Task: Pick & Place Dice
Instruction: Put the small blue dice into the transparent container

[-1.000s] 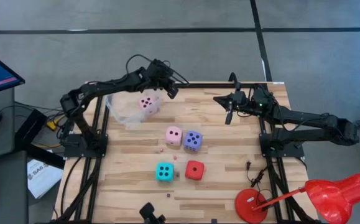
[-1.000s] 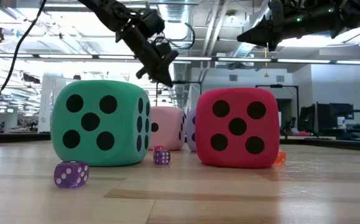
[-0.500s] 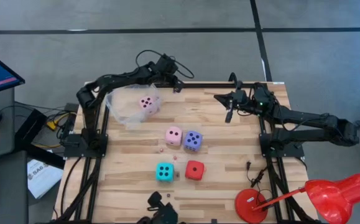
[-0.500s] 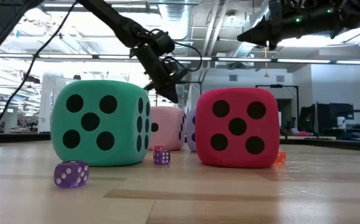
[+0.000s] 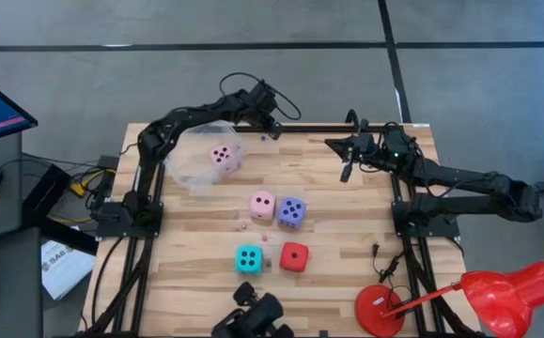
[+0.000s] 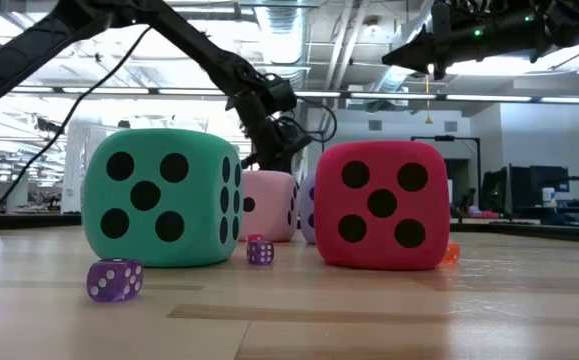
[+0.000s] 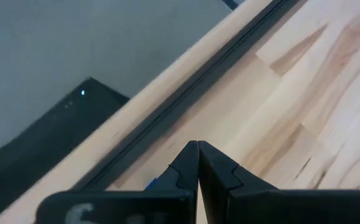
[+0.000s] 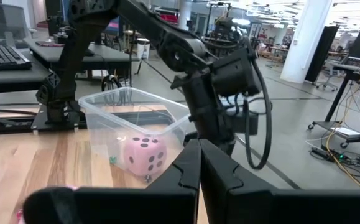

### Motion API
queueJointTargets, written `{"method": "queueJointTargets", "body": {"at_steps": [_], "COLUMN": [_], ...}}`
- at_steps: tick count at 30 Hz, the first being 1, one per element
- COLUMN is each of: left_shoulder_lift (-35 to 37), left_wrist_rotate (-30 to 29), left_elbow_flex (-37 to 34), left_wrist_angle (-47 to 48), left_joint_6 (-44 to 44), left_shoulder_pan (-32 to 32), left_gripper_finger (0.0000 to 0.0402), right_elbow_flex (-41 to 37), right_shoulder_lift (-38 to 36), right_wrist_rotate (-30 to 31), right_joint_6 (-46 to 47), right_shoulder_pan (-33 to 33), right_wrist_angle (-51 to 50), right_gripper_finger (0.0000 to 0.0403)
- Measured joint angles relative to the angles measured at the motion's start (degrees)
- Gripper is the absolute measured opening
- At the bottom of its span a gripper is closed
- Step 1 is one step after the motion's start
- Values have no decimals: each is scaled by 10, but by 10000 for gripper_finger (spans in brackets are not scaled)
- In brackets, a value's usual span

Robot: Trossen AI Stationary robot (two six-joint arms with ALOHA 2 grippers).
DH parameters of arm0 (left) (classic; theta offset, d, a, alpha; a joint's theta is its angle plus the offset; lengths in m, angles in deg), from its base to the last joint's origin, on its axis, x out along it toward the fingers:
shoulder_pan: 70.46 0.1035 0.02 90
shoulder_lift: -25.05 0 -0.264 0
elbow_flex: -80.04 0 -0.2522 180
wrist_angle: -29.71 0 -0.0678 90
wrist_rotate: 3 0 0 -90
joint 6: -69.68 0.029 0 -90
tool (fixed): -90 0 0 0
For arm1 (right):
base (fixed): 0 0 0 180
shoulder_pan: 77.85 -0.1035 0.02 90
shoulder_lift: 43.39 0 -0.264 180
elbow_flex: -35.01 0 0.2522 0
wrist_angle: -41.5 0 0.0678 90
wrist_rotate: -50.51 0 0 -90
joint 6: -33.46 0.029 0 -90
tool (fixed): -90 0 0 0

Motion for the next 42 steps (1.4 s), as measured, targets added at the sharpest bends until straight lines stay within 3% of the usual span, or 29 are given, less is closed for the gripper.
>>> {"method": "queueJointTargets", "body": {"at_steps": [10, 31, 34, 38, 42], "left_shoulder_lift": [-7, -7, -7, -7, -7], "left_wrist_rotate": [0, -1, -1, -6, -46], "left_elbow_flex": [2, 2, 1, -8, -31], "left_wrist_angle": [-6, -8, -30, -35, -37], "left_joint_6": [-6, 12, 21, -44, -79], "left_shoulder_pan": [-2, -2, -2, -6, -9], "left_gripper_finger": [30, 258, 273, 278, 272], "right_elbow_flex": [0, 0, 0, 0, 0], "right_shoulder_lift": [0, 0, 0, 0, 0], "right_wrist_rotate": [0, 0, 0, 0, 0], "right_joint_6": [-2, -4, -4, -4, -4], "right_shoulder_pan": [0, 0, 0, 0, 0], "right_wrist_angle": [-3, -5, -5, -5, -5], "right_gripper_finger": [0, 0, 0, 0, 0]}}
